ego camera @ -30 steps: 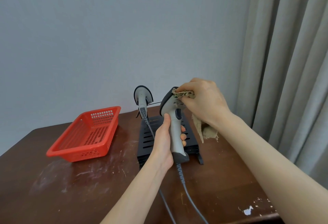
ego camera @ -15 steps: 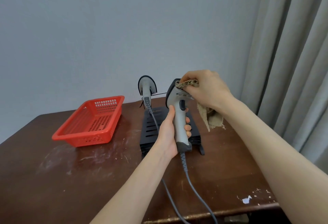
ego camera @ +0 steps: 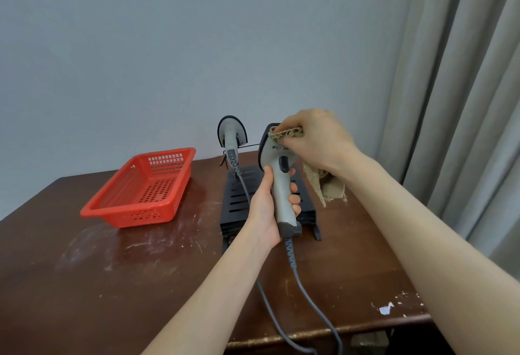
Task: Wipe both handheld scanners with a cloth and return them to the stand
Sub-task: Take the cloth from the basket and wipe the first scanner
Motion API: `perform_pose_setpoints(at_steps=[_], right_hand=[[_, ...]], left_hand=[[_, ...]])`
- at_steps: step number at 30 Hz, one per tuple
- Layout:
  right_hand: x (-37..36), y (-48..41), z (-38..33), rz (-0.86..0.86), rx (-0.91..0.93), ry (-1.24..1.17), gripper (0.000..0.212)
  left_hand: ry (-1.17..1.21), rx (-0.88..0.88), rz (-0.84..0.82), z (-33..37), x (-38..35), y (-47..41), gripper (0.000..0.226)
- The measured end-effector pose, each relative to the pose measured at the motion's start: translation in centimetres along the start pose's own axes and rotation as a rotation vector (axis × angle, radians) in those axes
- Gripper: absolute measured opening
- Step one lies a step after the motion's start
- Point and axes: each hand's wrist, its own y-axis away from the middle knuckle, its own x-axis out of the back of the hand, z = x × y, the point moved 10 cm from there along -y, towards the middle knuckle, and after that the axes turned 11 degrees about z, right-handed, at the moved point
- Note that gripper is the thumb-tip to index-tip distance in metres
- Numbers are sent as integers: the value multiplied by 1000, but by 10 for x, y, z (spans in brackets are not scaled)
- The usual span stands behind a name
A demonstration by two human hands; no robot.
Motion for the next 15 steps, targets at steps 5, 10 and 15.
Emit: perform_pose_setpoints(at_steps=[5, 10, 15], right_hand=[[7, -4, 15, 11, -40, 157, 27], [9, -6, 16, 57, -78, 73, 27], [-6, -5, 3, -57, -43, -70, 20]], left_hand=[[2, -13, 15, 2, 6, -2, 47], [-1, -19, 7, 3, 3, -1, 47], [17, -10, 2, 2, 2, 1, 48]])
